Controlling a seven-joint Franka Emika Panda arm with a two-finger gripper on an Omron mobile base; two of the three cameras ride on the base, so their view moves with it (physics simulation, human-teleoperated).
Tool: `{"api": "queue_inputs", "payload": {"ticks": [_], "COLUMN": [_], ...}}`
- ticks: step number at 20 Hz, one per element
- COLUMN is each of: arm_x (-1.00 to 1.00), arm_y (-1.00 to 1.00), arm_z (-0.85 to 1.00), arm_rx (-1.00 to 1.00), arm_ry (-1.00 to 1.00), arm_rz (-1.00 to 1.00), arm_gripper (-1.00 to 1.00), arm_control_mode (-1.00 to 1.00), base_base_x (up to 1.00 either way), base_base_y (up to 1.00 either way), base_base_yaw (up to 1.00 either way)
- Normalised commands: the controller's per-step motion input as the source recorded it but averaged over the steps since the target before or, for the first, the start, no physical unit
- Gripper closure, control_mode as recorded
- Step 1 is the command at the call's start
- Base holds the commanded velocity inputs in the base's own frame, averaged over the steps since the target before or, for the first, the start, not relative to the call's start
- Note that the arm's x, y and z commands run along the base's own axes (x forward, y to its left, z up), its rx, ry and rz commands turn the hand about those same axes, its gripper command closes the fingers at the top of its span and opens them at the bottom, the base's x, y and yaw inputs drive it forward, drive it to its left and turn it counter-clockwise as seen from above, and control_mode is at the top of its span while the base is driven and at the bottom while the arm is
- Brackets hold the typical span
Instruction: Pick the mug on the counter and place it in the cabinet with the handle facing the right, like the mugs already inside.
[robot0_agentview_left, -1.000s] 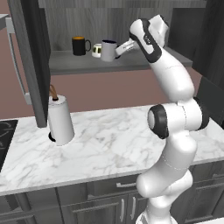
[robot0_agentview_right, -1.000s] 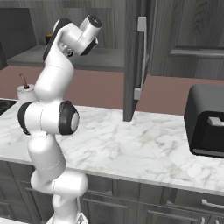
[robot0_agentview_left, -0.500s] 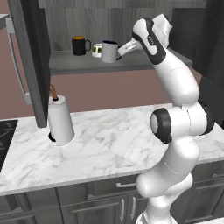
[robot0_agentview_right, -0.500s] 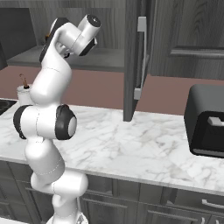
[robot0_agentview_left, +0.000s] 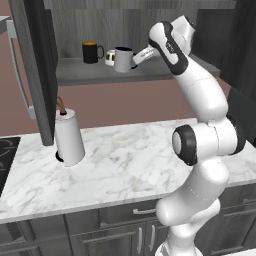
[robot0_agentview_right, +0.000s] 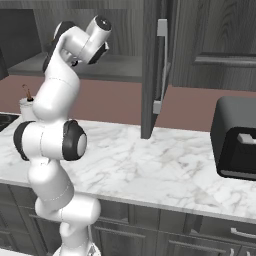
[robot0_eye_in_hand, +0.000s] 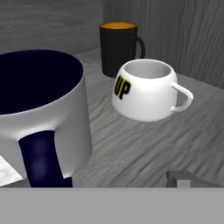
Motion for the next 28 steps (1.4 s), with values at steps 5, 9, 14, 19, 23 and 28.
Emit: {"api": "queue_inputs", "payload": {"ticks": [5, 9, 14, 19, 23, 28], "arm_x": [0.12, 0.13, 0.04, 0.06, 0.19, -0.01], "arm_y": [0.33, 0.44, 0.32, 0.17, 0.09, 0.02], "arm_z": [0.0, 0.0, 0.0, -0.01, -0.03, 0.08], "arm_rx": [-0.08, -0.18, -0.24, -0.23, -0.15, -0.01], "arm_ry": [0.0, 0.0, 0.0, 0.0, 0.0, -0.03], "arm_rz": [-0.01, -0.14, -0.24, -0.3, -0.26, -0.08], "arm_gripper": [-1.0, -1.0, -1.0, -1.0, -1.0, -1.0], "arm_control_mode": [-1.0, -1.0, -1.0, -1.0, -1.0, -1.0], "base_base_x": [0.0, 0.0, 0.0, 0.0, 0.0, 0.0], "base_base_y": [0.0, 0.0, 0.0, 0.0, 0.0, 0.0], "base_base_yaw": [0.0, 0.0, 0.0, 0.0, 0.0, 0.0]}}
